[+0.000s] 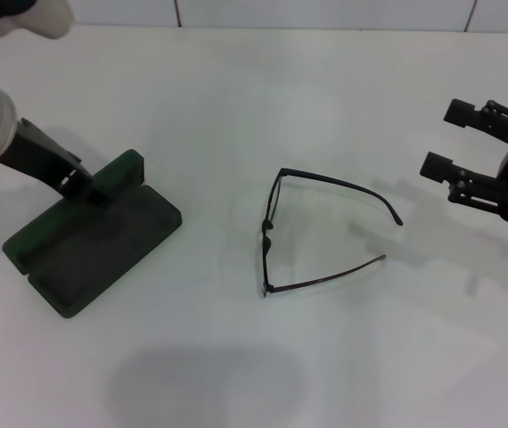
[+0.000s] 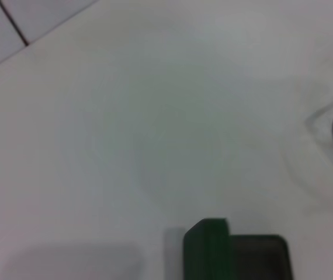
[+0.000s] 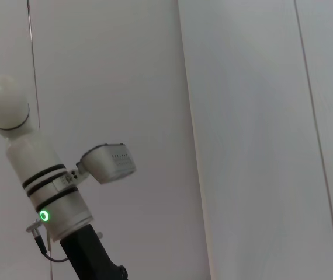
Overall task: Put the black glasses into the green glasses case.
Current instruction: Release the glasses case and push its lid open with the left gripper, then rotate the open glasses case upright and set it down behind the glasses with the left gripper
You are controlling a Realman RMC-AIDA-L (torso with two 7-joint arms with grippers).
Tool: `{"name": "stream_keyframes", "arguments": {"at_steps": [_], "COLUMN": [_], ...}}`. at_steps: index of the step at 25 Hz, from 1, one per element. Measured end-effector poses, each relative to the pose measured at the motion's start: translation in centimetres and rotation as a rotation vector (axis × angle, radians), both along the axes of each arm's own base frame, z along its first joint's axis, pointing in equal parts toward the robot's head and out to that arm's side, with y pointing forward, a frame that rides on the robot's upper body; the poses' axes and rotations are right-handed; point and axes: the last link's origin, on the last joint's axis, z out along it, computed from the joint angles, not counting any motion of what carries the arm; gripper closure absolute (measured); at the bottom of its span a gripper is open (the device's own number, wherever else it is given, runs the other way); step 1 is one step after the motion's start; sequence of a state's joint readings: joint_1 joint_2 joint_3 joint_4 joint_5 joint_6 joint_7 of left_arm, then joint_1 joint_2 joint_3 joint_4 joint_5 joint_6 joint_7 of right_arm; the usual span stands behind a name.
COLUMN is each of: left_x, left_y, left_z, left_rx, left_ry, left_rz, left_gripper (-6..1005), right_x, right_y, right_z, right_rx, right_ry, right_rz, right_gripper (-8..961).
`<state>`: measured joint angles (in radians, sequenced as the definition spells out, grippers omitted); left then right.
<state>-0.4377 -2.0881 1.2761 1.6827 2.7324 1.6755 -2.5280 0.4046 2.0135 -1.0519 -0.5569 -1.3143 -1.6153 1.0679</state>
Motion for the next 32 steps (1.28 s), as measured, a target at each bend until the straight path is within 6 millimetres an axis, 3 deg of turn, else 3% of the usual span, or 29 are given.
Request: {"name": "stream_keyframes", "arguments": {"at_steps": [10,26,32], "left_x": [-2.1,-2.1,-1.3], "left_y": [1.1,1.5,1.7], "left_z": [-1.3,-1.9,-1.2], "left_rx": [-0.039,-0.068,-0.045], "left_ry": [0.072,0.084,0.090], "left_rz": [0.077,0.090,0.051], "left_gripper": [332,711,792], "right_x": [0.2,0.5,0.3], "right_y": [-0.2,-0.5,-0.9], "right_z": [0.0,-0.1,-0.1], "right_rx": [0.001,0.002,-0.011], "right_ry": [0.001,0.007,0.012], "right_rz": [-0.006,-0.009,0.013], "right_gripper": [158,159,159]}}
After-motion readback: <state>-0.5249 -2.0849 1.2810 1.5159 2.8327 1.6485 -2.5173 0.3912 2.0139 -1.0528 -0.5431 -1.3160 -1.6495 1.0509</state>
